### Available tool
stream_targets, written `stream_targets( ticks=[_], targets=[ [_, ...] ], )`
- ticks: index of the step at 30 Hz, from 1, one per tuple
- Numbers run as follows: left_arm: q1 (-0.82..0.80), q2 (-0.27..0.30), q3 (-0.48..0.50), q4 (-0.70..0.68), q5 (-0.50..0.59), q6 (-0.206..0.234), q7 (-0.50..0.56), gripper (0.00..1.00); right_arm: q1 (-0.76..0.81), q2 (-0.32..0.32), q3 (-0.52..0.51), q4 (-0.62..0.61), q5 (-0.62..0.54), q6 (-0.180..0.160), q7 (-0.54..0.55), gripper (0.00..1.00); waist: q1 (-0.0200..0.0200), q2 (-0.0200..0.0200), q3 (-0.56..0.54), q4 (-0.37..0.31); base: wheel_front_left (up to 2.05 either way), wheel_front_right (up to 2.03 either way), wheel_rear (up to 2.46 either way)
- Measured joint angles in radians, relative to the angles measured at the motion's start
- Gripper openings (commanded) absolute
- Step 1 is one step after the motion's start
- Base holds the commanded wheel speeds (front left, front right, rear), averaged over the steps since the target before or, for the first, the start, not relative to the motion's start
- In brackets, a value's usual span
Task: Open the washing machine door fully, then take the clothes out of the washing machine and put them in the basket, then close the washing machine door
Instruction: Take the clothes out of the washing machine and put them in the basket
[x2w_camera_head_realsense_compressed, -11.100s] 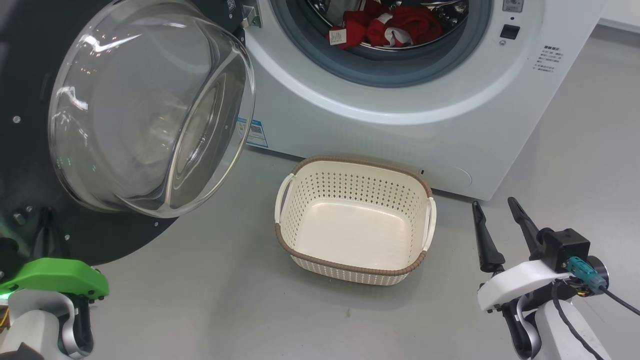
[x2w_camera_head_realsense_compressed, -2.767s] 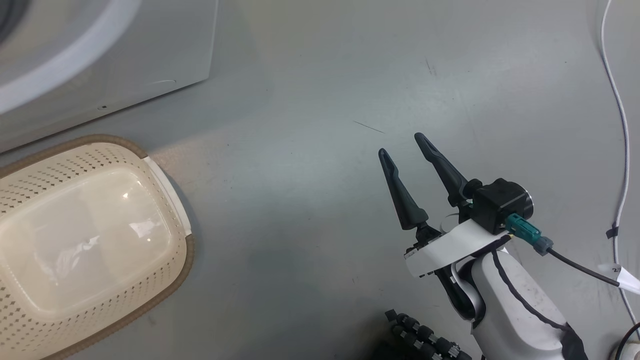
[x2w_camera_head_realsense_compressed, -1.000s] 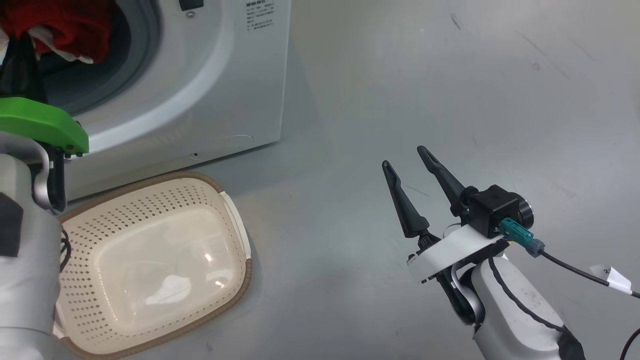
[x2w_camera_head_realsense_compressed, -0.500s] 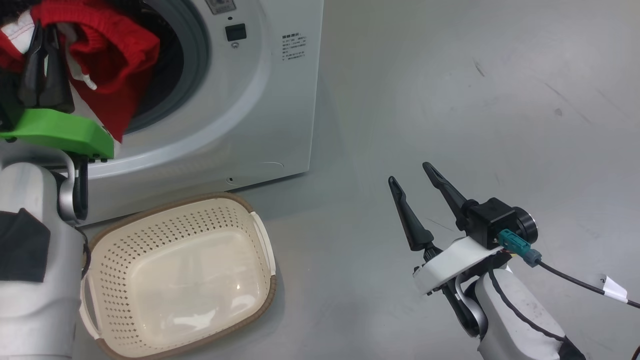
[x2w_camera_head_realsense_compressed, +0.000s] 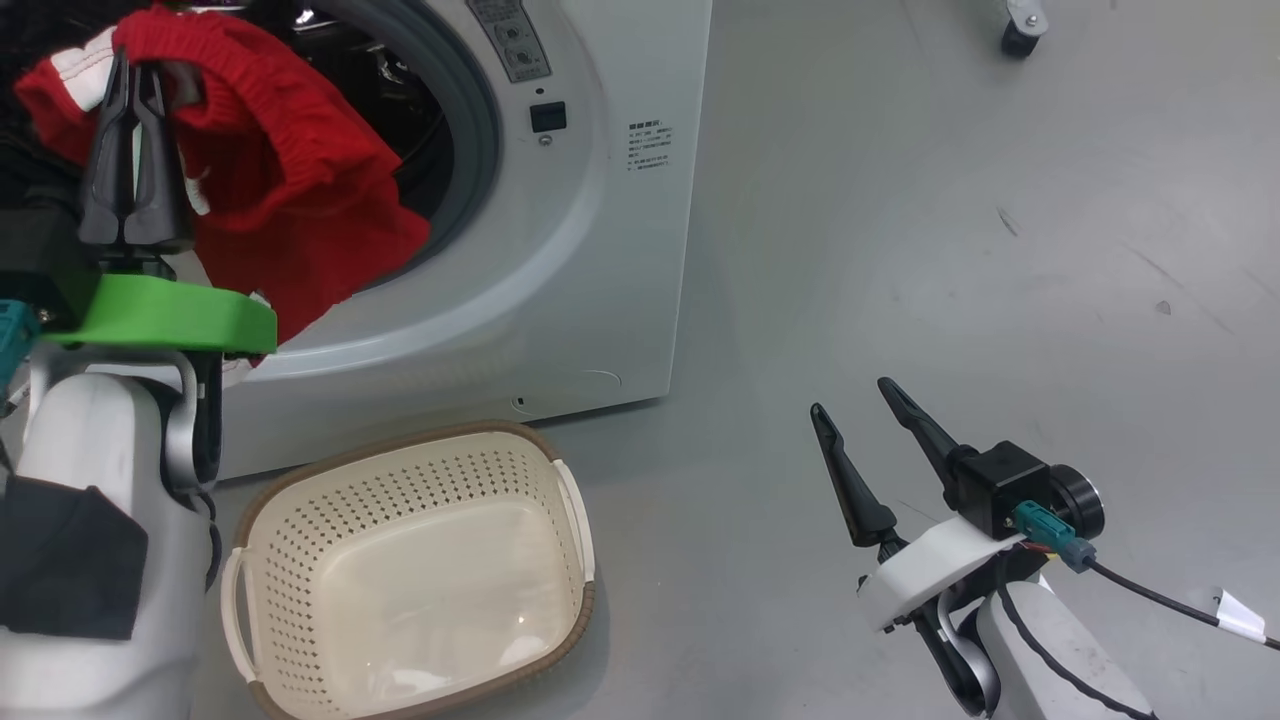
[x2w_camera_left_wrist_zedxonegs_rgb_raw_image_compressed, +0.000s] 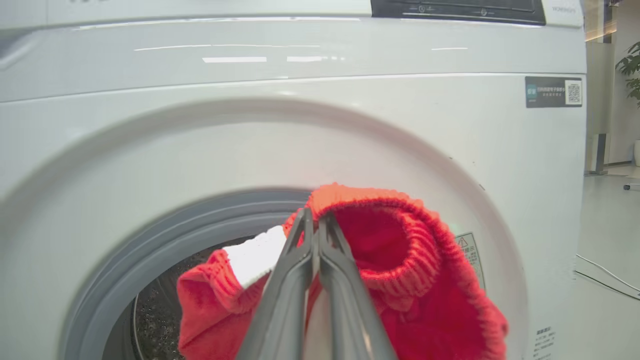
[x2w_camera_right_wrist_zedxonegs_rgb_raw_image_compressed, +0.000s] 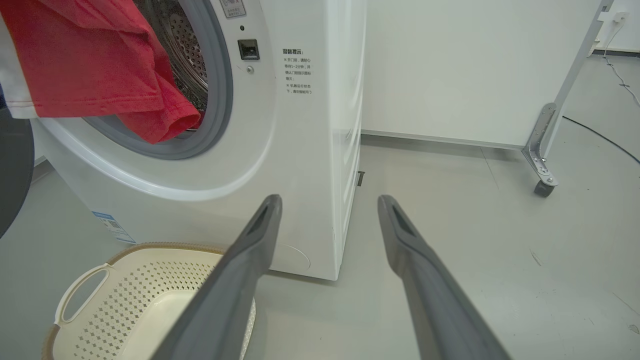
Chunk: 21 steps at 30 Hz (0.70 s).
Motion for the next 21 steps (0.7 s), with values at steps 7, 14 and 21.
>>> stream_targets(
  ticks=[7, 14, 21],
  targets=[
    [0.064, -0.008, 0.004, -0.113, 0.014, 0.013, -0.001, 0.00, 0.026, 0.002, -0.013, 0.006, 0.000, -0.007, 0.000, 1.00, 0.0000, 0.0000, -0.040, 0.028, 0.00, 0.00, 0.00],
    [0.163, -0.024, 0.009, -0.195, 0.013, 0.023, -0.001, 0.00, 0.046, 0.003, -0.013, 0.008, 0.000, -0.007, 0.000, 1.00, 0.0000, 0.0000, -0.070, 0.038, 0.00, 0.00, 0.00],
    [0.310, -0.059, 0.001, -0.180, 0.003, 0.035, -0.001, 0.00, 0.046, 0.006, -0.013, 0.004, 0.000, -0.006, 0.000, 1.00, 0.0000, 0.0000, -0.074, 0.032, 0.00, 0.00, 0.00]
  ],
)
